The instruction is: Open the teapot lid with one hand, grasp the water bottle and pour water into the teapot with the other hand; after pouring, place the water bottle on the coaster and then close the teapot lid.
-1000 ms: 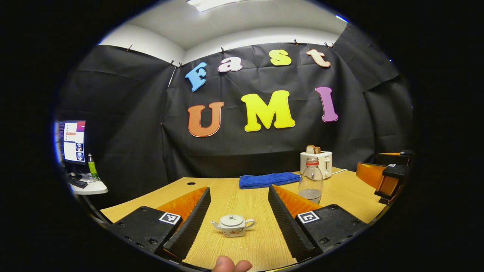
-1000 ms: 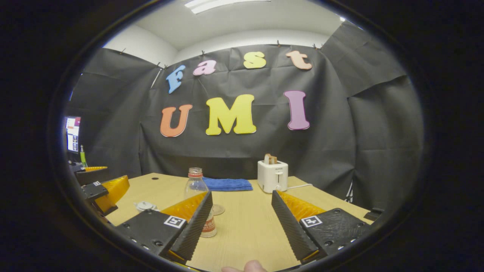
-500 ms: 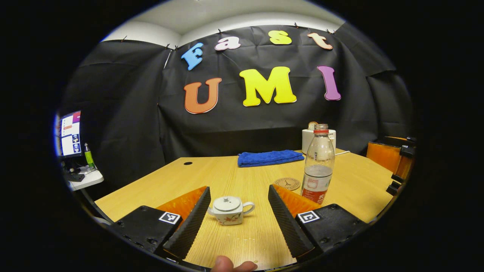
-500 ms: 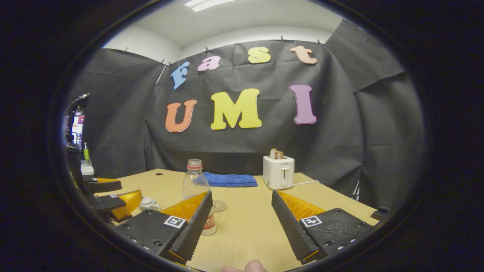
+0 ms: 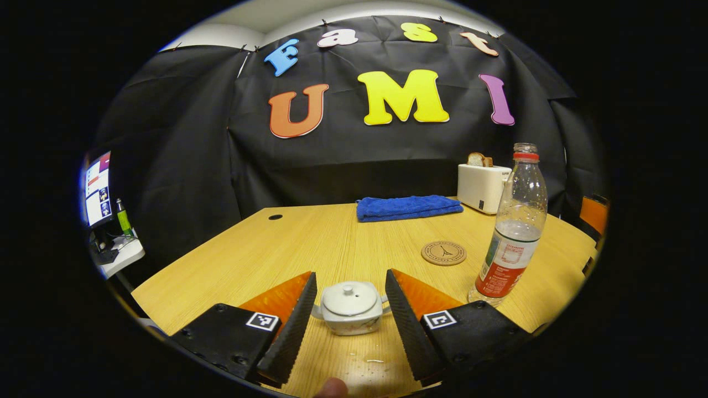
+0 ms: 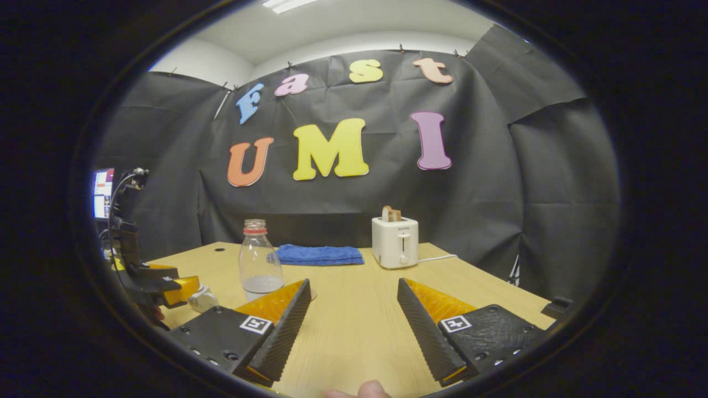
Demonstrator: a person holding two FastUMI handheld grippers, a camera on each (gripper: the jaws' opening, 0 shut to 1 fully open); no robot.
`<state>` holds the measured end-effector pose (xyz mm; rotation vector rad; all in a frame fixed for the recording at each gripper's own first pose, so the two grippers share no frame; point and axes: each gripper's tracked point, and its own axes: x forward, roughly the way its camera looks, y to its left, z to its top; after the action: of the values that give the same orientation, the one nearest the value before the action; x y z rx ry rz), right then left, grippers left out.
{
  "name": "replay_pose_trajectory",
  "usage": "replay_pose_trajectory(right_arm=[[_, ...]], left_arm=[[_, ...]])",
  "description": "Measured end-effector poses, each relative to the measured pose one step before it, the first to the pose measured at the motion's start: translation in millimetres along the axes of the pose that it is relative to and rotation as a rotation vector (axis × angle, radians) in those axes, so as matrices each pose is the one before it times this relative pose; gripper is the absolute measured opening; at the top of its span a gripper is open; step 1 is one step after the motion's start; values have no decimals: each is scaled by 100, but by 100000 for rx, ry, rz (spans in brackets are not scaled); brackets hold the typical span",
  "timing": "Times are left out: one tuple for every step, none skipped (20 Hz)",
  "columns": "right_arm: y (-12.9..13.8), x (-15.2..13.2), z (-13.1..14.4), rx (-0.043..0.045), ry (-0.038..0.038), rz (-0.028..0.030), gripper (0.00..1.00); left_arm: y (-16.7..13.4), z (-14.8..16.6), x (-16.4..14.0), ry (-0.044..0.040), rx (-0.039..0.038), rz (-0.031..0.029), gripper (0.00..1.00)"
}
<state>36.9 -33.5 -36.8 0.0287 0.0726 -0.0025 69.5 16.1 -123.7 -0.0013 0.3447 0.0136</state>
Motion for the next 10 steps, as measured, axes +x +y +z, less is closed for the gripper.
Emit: replay_pose_trajectory(right_arm=[[69,114,-101,-83,331,-80,94],[40,250,-96,-82,313,38,94],[104,128,-39,-288,184,142,94],[108,88,-105,-324,152,178,95],[128,123,0,-324,199,239,95],[67,111,-123,-182,129,154,95],[118,85,16,27,113,476,95],[169,-27,-93,264,108,974,94],[235,-16,-40,314,129,1127,94],[199,0,-77,417,123,968,95]], left_arm=[[83,-36,290,473,116,117,77],[239,-298,141,865,134,228,71],[45,-153,224,1058,201,174,68],[-97,-321,254,1385,197,-67,62],[-173,202,103,-771,-9,-836,59],[-50,15,225,660,-158,-296,54],[-113,-80,-68,763,-632,-244,50],[-5,70,102,114,243,236,43],[80,-99,98,396,95,637,40],[296,170,95,-8,-163,1266,31]])
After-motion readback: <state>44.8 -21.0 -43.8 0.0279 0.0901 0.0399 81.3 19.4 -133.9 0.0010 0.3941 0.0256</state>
